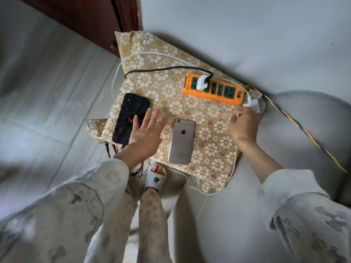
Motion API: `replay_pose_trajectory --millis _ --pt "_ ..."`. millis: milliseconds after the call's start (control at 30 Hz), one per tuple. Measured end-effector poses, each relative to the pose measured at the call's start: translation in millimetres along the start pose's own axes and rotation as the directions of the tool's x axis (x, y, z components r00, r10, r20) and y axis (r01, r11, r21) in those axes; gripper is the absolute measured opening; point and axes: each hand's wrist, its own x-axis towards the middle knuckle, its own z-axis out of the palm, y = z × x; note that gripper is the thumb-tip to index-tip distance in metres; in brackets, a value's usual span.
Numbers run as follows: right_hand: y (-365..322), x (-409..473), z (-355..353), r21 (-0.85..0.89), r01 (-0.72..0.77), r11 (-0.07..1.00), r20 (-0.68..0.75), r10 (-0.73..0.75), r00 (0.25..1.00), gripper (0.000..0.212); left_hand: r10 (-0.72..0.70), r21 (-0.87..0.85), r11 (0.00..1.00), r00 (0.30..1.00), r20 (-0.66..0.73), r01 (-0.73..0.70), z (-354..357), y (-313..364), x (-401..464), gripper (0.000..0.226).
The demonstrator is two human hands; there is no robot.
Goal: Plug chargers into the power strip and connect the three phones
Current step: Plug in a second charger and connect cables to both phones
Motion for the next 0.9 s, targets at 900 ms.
replay_pose_trajectory --millis 900 --pt "-16 76 -22 0.457 0.182 0.871 0.319 -0.351 0.880 0.056 -0.173 0.111 0.978 0.985 -0.029 0.175 9 16 32 0.100"
